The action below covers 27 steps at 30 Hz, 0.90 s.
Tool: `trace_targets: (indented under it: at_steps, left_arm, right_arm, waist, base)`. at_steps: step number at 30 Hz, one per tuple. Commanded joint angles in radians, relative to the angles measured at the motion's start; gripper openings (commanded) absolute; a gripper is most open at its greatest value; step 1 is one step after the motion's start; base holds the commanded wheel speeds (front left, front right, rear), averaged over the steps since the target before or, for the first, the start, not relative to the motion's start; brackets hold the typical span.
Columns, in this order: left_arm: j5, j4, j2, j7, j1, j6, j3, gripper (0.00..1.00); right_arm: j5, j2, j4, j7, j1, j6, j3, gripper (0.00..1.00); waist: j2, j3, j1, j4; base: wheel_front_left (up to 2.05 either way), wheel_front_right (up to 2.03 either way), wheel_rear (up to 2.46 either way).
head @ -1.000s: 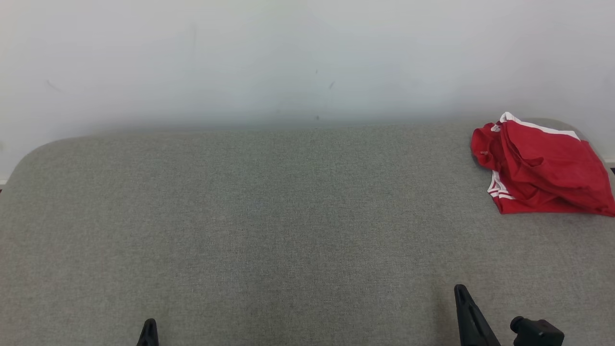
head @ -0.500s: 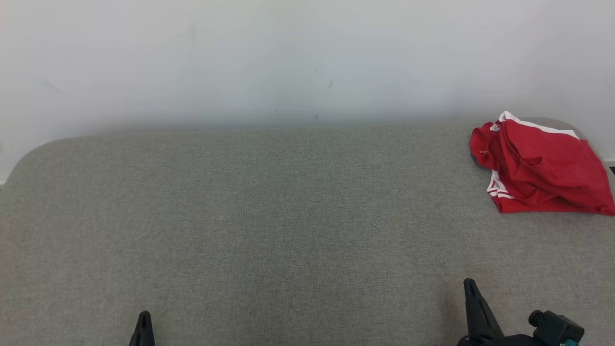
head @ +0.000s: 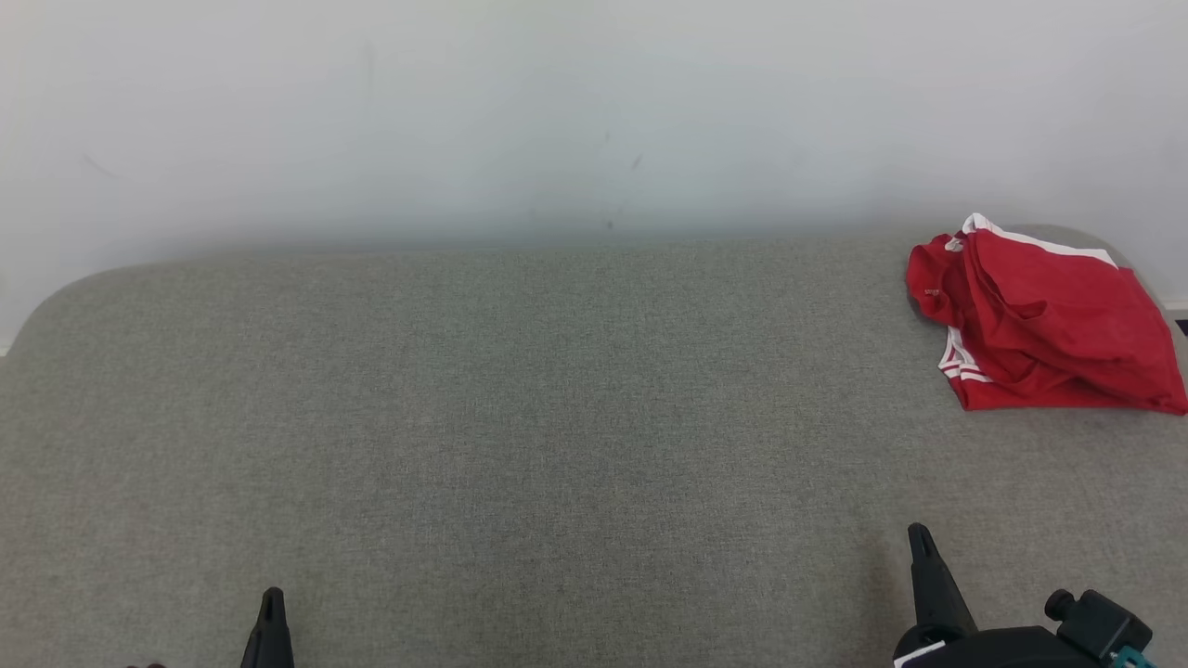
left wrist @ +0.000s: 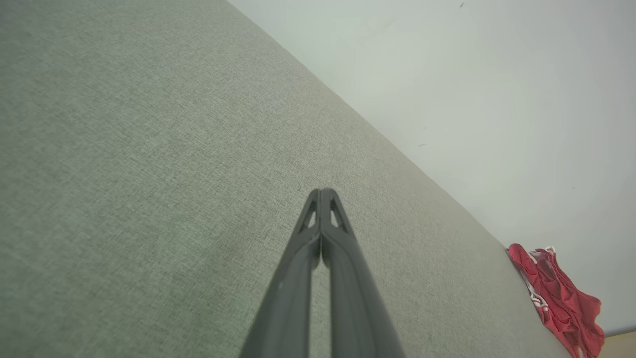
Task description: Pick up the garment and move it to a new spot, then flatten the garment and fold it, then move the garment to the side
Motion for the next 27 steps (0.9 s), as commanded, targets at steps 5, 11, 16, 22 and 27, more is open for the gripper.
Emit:
trace_targets:
  at_steps: [5,11,16,22,27]
  left_arm:
    - [-0.09,-0.014,0.004,0.02,-0.034,-0.007,0.008,0.0]
    - [-0.183,-0.015,0.004,0.043,-0.046,-0.01,0.013,0.0]
    - [-0.246,-0.015,0.005,0.058,-0.054,-0.014,0.016,0.0]
    - [-0.316,-0.015,0.005,0.075,-0.063,-0.019,0.021,0.0]
    - [-0.363,-0.015,0.005,0.086,-0.07,-0.019,0.023,0.0]
  right_arm:
    - [0.087,-0.007,-0.017,0.019,-0.03,-0.001,-0.009,0.0]
    - [0.176,-0.008,-0.019,0.039,-0.041,-0.001,-0.016,0.0]
    - [0.235,-0.009,-0.019,0.054,-0.045,-0.001,-0.022,0.0]
    - [0.304,-0.009,-0.02,0.071,-0.053,-0.001,-0.028,0.0]
    - [0.346,-0.01,-0.02,0.081,-0.058,-0.001,-0.032,0.0]
  waist:
    - [-0.0001,0.001,0.0,-0.001]
    - [-0.0001,0.001,0.0,-0.002]
    - [-0.0001,0.002,0.0,-0.003]
    - [-0.0001,0.002,0.0,-0.004]
    - [-0.0001,0.003,0.0,-0.004]
  base:
    - [0.0,0.0,0.0]
    - [0.0,0.0,0.0]
    - [0.0,0.0,0.0]
    - [0.0,0.0,0.0]
    - [0.0,0.0,0.0]
